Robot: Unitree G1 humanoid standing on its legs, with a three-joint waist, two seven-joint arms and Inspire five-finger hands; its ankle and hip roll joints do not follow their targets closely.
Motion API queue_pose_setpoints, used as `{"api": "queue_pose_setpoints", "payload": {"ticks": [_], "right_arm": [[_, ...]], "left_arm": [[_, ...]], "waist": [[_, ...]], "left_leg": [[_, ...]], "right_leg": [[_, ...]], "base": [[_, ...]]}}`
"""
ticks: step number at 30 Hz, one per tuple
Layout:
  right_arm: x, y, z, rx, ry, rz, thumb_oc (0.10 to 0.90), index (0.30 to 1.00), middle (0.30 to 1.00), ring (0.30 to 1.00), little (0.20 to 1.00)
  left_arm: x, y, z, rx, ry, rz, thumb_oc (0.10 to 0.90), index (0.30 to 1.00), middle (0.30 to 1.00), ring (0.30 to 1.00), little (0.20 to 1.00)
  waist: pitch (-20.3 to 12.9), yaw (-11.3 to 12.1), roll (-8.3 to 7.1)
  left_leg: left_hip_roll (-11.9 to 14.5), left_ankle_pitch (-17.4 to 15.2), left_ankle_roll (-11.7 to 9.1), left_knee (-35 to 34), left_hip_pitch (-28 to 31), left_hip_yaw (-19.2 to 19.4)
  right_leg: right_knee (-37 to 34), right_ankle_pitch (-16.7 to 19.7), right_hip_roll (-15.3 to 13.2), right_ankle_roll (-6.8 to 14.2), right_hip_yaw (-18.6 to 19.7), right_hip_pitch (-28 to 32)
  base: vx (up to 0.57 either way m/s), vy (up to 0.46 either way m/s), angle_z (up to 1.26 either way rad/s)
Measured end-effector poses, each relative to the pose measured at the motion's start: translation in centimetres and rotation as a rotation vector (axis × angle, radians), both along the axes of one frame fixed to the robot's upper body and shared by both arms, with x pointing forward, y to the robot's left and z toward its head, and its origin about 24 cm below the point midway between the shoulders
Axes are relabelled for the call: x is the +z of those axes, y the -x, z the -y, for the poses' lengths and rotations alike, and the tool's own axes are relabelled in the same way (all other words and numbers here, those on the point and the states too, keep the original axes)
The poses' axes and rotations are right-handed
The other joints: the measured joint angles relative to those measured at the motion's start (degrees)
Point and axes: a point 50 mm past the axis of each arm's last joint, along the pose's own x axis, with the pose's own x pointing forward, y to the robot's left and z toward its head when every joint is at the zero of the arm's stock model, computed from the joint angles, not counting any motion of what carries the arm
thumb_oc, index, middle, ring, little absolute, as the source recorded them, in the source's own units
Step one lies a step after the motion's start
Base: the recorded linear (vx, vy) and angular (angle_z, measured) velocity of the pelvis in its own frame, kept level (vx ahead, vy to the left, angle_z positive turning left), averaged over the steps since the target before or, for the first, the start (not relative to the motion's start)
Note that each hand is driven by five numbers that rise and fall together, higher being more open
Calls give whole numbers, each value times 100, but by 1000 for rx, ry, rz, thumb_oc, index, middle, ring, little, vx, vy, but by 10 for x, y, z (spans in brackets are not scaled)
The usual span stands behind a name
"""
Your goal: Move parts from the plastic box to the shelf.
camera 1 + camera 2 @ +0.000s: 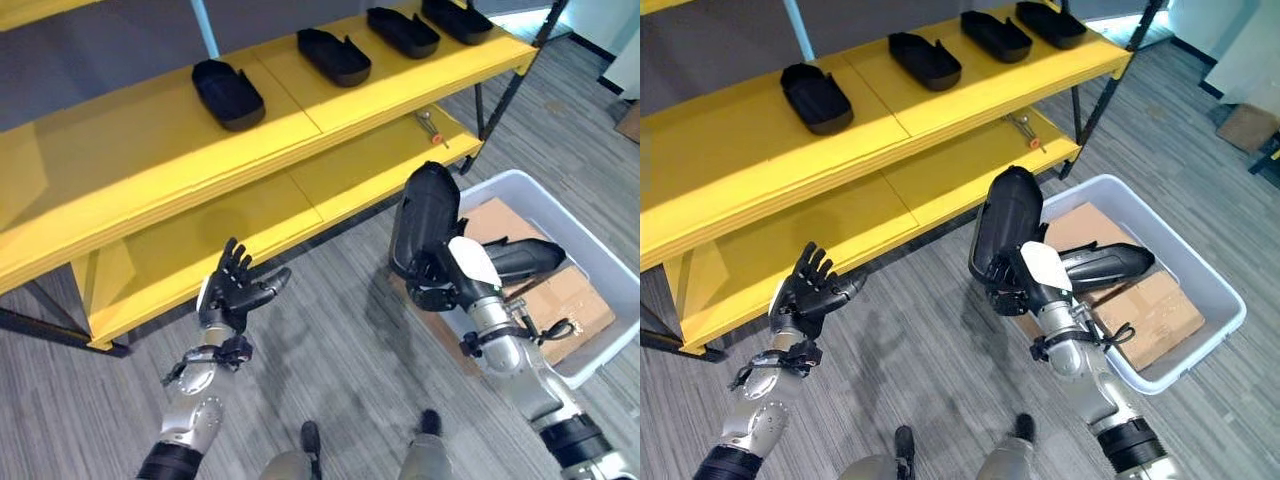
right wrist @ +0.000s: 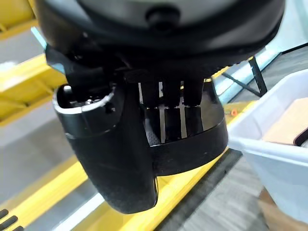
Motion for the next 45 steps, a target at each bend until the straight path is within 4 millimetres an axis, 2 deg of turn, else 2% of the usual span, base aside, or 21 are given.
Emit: {"api": "queue_pose_setpoints", "payload": {"ticks": [3,6,7,8,9,10,11,12,14,19,23,24,25,26,30,32,34,38,40,41,45], "right_arm": [[-6,4,3,-3,0,-20,400,300,300,300,300],[-13,7,8,-21,-10,-56,400,300,300,300,300],[-14,8,11,-25,1,-60,400,300,300,300,300],[-12,9,13,-28,-11,-58,400,300,300,300,300],[-10,9,15,-33,-13,-49,400,300,300,300,300],[-8,9,19,-46,-14,-39,400,300,300,300,300],[-13,14,24,-64,-12,-62,400,300,300,300,300],[-12,14,25,-64,-15,-59,400,300,300,300,300],[1,13,22,-38,-26,0,400,300,300,300,300],[6,14,35,-55,15,10,400,300,300,300,300],[6,18,44,-88,17,10,400,300,300,300,300],[5,21,47,-94,19,6,400,300,300,300,300],[5,27,52,-109,25,1,400,300,300,300,300],[1,32,55,-121,25,-14,400,300,300,300,300],[-3,35,52,-136,-13,-10,400,300,300,300,300],[-4,35,51,-146,-28,0,400,300,300,300,300],[-4,35,51,-157,-35,11,400,300,300,300,300],[1,34,56,-194,-29,46,400,300,300,300,300],[6,34,60,-209,-16,69,400,300,300,300,300],[8,35,60,-210,-13,74,400,300,300,300,300],[10,34,49,-164,-14,76,400,300,300,300,300]], "left_arm": [[-5,3,7,-21,-30,-12,900,1000,1000,1000,1000],[-4,2,9,-38,-76,-10,900,1000,1000,1000,1000],[-5,-1,11,-48,-104,-12,900,1000,1000,1000,1000],[-2,-4,11,-64,-126,-4,900,1000,1000,1000,1000],[-3,-3,13,-65,-130,-8,900,1000,1000,1000,1000],[-6,-2,18,-83,-148,-15,900,1000,1000,1000,1000],[-8,-1,24,-107,-165,-24,900,1000,1000,1000,1000],[-6,1,23,-114,-192,-17,900,1000,1000,1000,1000],[-1,6,23,-108,-189,10,900,1000,1000,1000,1000],[1,3,33,-122,-179,30,900,1000,1000,1000,1000],[-3,3,37,-138,-185,15,900,1000,1000,1000,1000],[-4,3,39,-149,-185,13,900,1000,1000,1000,1000],[-2,-1,47,-177,-187,19,900,1000,1000,1000,1000],[-2,-4,53,-204,-186,20,900,1000,1000,1000,1000],[-6,-4,51,-191,-195,-2,900,1000,1000,1000,1000],[-10,-9,52,-195,-209,-26,900,1000,1000,1000,1000],[-12,-10,52,-189,-206,-32,900,1000,1000,1000,1000],[-13,-9,51,-178,-205,-40,900,1000,1000,1000,1000],[-12,-9,52,-179,-203,-33,900,1000,1000,1000,1000],[-7,-9,51,-173,-197,-14,900,1000,1000,1000,1000],[3,-11,47,-138,-185,23,900,1000,1000,1000,1000]], "waist": [[-11,-1,-3],[22,-125,5],[131,-185,58],[143,-432,-100],[133,-470,-257],[180,-478,-91],[168,-515,-16],[173,-383,33],[135,-335,207],[-52,-433,559],[-49,-451,545],[-41,-460,522],[-7,-485,433],[60,-543,320],[104,-464,293],[120,-503,282],[127,-530,283],[126,-601,487],[129,-615,722],[133,-614,778],[125,-486,675]], "left_leg": [[-89,7,-26,-175,162,-62],[62,101,-142,-331,241,-263],[200,98,-140,-348,354,-401],[176,62,-122,-431,347,-775],[28,12,-206,-480,351,-953],[175,-24,-242,-478,344,-1195],[285,-62,-262,-472,513,-1529],[424,-39,-297,-393,594,-1501],[549,183,-506,-385,746,-1049],[548,259,-622,-217,623,-1331],[417,301,-726,292,346,-1515],[340,363,-825,599,113,-1491],[208,603,-1112,963,-217,-1366],[478,633,-882,1176,-539,-714],[1330,644,-947,94,-458,-600],[1743,789,-1142,-476,-442,-663],[1866,811,-1130,-507,-437,-264],[1489,887,-1061,-533,-188,-31],[1188,933,-854,-532,-6,59],[930,656,-773,-512,52,357],[313,457,-393,-508,55,488]], "right_leg": [[-913,278,260,23,-129,407],[-413,217,429,25,-72,235],[480,-127,653,122,289,-241],[-577,-153,978,235,1071,-215],[-828,216,959,145,1283,-111],[-641,195,1158,129,1348,-69],[-451,96,1409,-141,1464,74],[-645,166,1502,-262,1355,290],[-1139,346,1552,-454,1265,677],[-1107,224,1494,-526,950,794],[-917,10,1427,-592,811,792],[-892,-7,1288,-635,657,802],[-886,-28,1041,-714,414,808],[-1043,42,919,-952,73,919],[-1080,1,1040,-957,44,899],[-1122,-4,1134,-845,71,879],[-1226,47,1150,-770,145,914],[-1775,232,1012,-536,428,1245],[-1856,273,920,-355,607,1316],[-1815,230,669,-137,687,1263],[-1723,116,41,183,814,1164]], "base": [[52,-14,14],[99,-23,18],[123,-38,80],[184,-127,117],[214,-185,144],[198,-201,140],[170,-168,106],[179,-184,71],[182,-211,0],[83,-116,34],[47,-79,36],[-2,-55,83],[49,6,147],[83,66,139],[123,106,28],[309,316,-16],[317,310,-27],[263,279,-40],[223,311,-49],[163,258,-45],[116,207,-8]]}}
